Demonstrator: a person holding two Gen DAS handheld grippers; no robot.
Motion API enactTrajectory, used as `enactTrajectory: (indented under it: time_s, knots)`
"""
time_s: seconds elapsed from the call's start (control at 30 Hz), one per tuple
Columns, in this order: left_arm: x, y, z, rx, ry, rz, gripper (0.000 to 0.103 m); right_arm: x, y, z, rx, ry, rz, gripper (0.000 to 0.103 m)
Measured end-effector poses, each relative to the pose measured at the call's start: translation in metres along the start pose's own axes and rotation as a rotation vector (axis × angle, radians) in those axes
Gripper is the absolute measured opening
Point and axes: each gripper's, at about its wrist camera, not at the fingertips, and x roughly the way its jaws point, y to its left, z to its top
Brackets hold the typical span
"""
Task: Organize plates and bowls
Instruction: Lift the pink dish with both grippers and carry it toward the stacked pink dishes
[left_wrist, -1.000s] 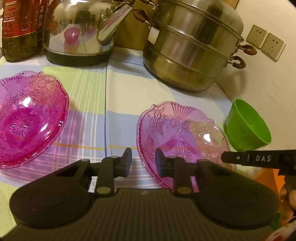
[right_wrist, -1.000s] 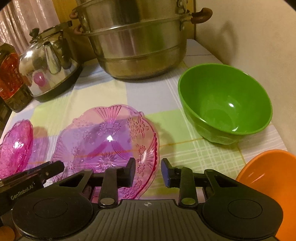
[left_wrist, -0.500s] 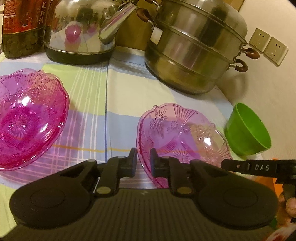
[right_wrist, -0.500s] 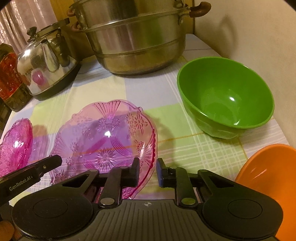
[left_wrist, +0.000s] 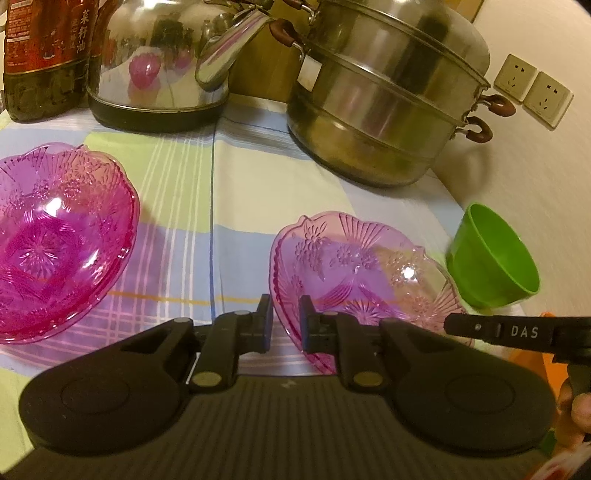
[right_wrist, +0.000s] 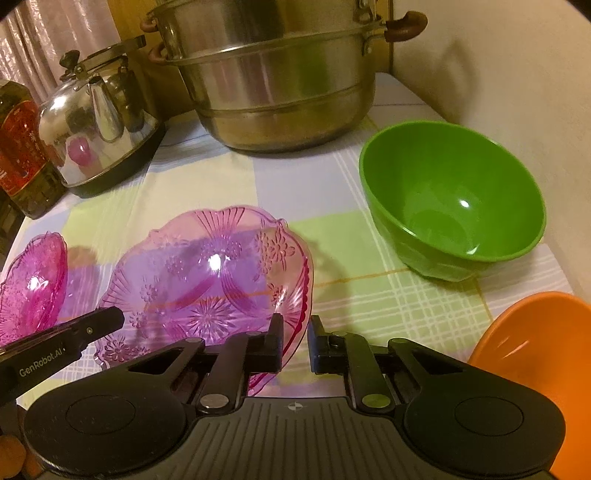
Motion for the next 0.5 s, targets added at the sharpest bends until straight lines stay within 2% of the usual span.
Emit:
enactTrajectory:
  time_s: [0.23, 0.5]
  knots:
    - [-0.017, -0.001, 0.004, 0.003, -0.032, 0.009, 0.013, -0.014, 0.009, -0.001, -0.025, -0.042, 0.008, 0.013]
    - [-0.057, 0.005, 0.004, 0.0, -0.08, 0.036, 0.013, -0.045, 0.038, -0.002, -0.079, -0.125, 0.019, 0.012]
